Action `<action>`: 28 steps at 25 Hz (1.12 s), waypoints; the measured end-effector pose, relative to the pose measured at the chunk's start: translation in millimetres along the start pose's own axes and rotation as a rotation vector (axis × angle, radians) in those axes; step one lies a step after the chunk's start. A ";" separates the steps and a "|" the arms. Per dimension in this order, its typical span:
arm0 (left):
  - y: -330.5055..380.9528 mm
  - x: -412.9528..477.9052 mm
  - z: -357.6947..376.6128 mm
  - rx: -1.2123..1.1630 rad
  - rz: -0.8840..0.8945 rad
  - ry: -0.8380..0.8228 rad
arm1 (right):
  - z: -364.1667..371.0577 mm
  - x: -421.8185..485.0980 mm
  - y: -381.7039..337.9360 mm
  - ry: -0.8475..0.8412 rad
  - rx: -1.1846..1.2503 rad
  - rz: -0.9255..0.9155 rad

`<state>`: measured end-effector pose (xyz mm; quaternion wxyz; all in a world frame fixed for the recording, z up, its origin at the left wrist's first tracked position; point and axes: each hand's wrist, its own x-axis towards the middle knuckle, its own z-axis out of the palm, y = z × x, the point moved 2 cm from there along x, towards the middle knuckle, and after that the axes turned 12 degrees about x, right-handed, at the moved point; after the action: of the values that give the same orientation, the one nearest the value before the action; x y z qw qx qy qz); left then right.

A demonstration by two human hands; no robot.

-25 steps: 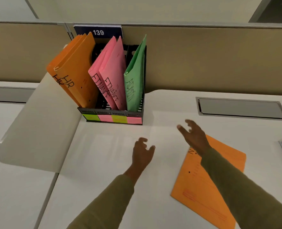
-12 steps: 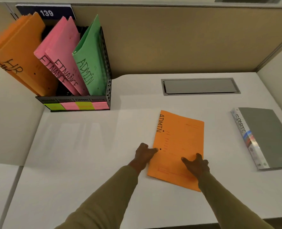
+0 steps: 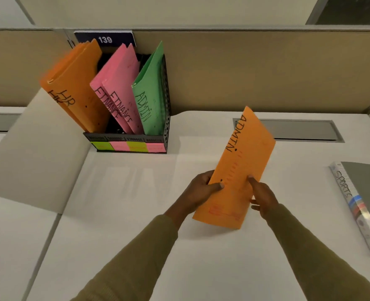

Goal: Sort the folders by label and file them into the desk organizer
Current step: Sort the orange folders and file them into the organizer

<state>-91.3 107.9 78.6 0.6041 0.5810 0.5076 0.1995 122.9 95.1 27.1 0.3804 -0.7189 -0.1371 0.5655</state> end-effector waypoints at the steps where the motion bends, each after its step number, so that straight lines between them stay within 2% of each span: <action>1: 7.3 -6.4 -19.0 0.029 0.047 0.051 | 19.7 -3.8 -20.9 -0.051 0.036 -0.045; 6: 28.4 -28.2 -112.6 0.120 0.192 0.338 | 131.1 -34.2 -133.3 -0.319 0.172 -0.281; 9: 33.2 -29.0 -157.7 0.115 0.222 0.470 | 202.5 -50.7 -193.0 -0.457 0.141 -0.404; 16: 49.3 -1.0 -218.9 0.177 0.230 0.713 | 312.6 -69.9 -277.4 -0.591 0.056 -0.568; 21: 40.4 35.8 -239.0 0.181 0.141 0.781 | 344.4 -55.0 -290.5 -0.579 0.031 -0.546; 25: 25.0 72.2 -243.4 0.194 0.077 0.730 | 358.5 -43.8 -297.3 -0.581 -0.023 -0.562; 28: 18.1 96.3 -246.9 0.234 0.095 0.704 | 362.2 -34.4 -297.7 -0.575 -0.083 -0.585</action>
<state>-254.6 315.7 105.3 0.3121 0.5648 0.6761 0.3557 -151.1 415.8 234.7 0.4418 -0.4772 -0.4590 0.6053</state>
